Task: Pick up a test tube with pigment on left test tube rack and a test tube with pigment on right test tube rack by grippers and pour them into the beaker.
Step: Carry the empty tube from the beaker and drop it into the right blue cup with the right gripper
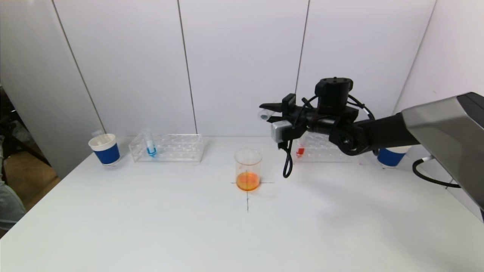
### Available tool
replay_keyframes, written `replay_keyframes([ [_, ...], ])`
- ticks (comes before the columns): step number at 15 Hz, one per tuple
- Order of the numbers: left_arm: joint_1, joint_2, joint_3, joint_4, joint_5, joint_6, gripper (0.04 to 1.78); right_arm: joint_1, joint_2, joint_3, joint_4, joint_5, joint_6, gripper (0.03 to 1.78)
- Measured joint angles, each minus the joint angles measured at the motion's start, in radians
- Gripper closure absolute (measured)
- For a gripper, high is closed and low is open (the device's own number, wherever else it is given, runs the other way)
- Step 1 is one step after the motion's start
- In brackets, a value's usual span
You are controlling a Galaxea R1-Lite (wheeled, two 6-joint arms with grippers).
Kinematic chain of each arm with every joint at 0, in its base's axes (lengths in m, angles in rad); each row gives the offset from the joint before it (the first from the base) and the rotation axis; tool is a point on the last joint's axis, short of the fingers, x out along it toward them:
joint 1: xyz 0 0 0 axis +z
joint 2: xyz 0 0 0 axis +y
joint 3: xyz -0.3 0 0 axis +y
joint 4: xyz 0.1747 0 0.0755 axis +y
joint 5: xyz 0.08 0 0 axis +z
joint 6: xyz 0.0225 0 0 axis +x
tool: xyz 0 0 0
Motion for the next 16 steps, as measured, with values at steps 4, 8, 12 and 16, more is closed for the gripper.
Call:
replay_keyframes([
  [4,0.0,0.0,0.0,0.0,0.0,0.0,0.06,-0.024,-0.034,-0.009,-0.014,-0.089,0.244,1.31],
  [8,0.0,0.0,0.0,0.0,0.0,0.0,0.06,-0.056,-0.078,-0.031,-0.05,-0.233,0.586,1.31],
  [12,0.0,0.0,0.0,0.0,0.0,0.0,0.06,-0.122,-0.138,-0.056,0.038,-0.378,0.81,1.31],
  [16,0.0,0.0,0.0,0.0,0.0,0.0,0.06,-0.225,-0.187,-0.061,0.092,-0.388,0.979,1.31],
])
